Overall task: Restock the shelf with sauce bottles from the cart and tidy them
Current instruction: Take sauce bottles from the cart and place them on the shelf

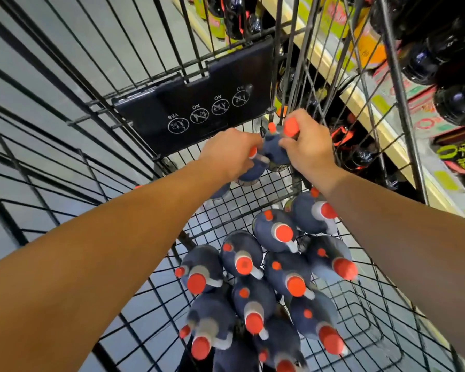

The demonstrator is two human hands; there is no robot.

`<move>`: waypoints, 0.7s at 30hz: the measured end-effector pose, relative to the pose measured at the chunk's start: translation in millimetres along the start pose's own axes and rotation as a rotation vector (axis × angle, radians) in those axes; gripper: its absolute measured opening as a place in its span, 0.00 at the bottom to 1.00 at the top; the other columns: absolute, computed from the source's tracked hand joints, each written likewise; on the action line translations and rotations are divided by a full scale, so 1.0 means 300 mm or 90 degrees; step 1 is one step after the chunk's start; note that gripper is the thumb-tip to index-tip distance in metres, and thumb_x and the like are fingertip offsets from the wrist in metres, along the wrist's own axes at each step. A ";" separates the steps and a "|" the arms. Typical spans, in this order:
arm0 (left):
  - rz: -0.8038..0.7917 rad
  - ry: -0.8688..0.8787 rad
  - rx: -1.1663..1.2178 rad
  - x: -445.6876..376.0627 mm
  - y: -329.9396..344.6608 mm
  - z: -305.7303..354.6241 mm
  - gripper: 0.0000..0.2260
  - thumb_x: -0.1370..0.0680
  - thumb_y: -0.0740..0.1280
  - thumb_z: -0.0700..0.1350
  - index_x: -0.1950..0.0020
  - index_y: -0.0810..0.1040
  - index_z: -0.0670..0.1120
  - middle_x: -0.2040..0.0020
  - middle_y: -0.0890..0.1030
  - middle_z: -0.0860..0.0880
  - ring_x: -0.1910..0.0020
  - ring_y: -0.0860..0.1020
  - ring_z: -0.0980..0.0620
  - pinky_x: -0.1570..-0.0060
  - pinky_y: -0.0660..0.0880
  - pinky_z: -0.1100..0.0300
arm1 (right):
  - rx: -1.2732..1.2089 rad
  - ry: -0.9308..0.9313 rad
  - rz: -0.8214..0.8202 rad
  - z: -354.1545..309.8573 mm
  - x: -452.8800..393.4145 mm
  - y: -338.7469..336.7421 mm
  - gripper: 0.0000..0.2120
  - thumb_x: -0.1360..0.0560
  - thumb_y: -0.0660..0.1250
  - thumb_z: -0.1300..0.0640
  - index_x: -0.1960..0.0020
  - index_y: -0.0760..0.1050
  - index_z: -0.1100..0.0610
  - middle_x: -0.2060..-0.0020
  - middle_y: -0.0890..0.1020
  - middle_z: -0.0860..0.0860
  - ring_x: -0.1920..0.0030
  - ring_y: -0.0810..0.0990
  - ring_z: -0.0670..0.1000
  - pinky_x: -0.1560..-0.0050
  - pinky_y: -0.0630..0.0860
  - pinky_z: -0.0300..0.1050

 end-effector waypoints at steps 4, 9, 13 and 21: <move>0.022 0.001 0.025 0.053 -0.059 0.018 0.11 0.27 0.68 0.45 0.45 0.76 0.53 0.52 0.79 0.46 0.51 0.77 0.42 0.56 0.75 0.51 | -0.036 0.008 0.074 -0.046 0.092 -0.109 0.10 0.28 0.67 0.64 0.48 0.72 0.55 0.61 0.79 0.53 0.60 0.75 0.55 0.60 0.69 0.47; 0.147 0.029 0.105 0.197 -0.306 0.090 0.13 0.27 0.68 0.42 0.43 0.77 0.49 0.52 0.82 0.45 0.49 0.77 0.42 0.51 0.74 0.51 | -0.069 -0.024 0.181 -0.197 0.246 -0.347 0.14 0.28 0.71 0.60 0.45 0.72 0.54 0.61 0.77 0.49 0.60 0.74 0.52 0.61 0.64 0.42; 0.226 0.071 0.134 0.337 -0.517 0.152 0.12 0.26 0.69 0.41 0.43 0.77 0.48 0.48 0.81 0.46 0.48 0.77 0.43 0.49 0.74 0.49 | -0.087 -0.044 0.241 -0.314 0.386 -0.562 0.16 0.27 0.70 0.59 0.41 0.71 0.56 0.60 0.76 0.48 0.59 0.73 0.52 0.60 0.65 0.43; 0.295 0.141 0.099 0.587 -0.774 0.420 0.12 0.23 0.66 0.41 0.40 0.73 0.48 0.45 0.79 0.45 0.47 0.76 0.43 0.52 0.70 0.53 | -0.062 -0.058 0.377 -0.400 0.723 -0.976 0.19 0.28 0.70 0.57 0.38 0.70 0.57 0.56 0.79 0.53 0.55 0.77 0.59 0.55 0.71 0.50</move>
Point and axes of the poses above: each hand's wrist, its own x-axis away from the middle knuckle, its own y-axis out of the palm, z = x × y, the point moved 7 cm from there along -x, towards the middle knuckle
